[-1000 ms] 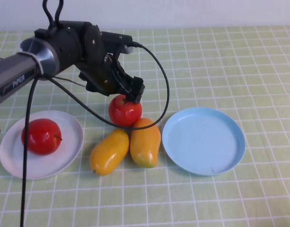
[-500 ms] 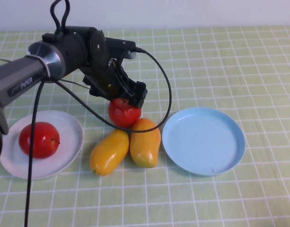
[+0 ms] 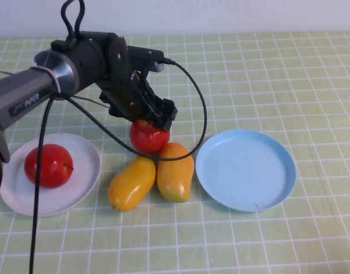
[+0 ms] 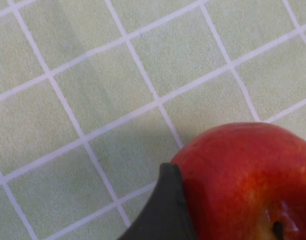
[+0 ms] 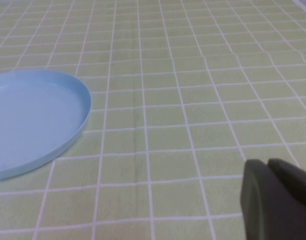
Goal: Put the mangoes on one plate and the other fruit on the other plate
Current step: Put one type of fruit in the left plate
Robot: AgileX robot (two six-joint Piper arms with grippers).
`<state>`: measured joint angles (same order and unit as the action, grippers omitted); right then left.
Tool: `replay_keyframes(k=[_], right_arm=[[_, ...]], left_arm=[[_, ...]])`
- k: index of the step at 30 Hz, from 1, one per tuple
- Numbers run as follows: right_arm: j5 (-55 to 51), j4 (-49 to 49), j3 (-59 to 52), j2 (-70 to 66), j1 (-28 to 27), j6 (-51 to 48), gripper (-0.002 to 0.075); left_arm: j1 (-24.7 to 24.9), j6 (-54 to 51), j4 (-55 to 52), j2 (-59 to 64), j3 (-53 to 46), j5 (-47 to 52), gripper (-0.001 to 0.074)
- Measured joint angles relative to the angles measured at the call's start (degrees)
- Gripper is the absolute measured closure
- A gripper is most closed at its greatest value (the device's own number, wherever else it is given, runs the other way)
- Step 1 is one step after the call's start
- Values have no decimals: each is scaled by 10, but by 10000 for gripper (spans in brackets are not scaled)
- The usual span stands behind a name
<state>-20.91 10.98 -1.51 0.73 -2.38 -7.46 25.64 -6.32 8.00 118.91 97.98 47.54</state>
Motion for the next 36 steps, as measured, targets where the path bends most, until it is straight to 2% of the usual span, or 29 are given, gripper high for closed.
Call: replay_keyframes(k=[12, 26, 32, 36], right_arm=[[0, 0, 0, 0, 0, 0, 743], [0, 0, 0, 0, 0, 0, 743], [0, 0, 0, 0, 0, 0, 743], [0, 0, 0, 0, 0, 0, 743]], left_arm=[[-5, 0, -40, -136, -15, 43, 162], [-117, 19, -42, -402, -345, 33, 164], [-180, 21, -42, -448, -427, 40, 164], [-199, 21, -43, -448, -462, 11, 164]])
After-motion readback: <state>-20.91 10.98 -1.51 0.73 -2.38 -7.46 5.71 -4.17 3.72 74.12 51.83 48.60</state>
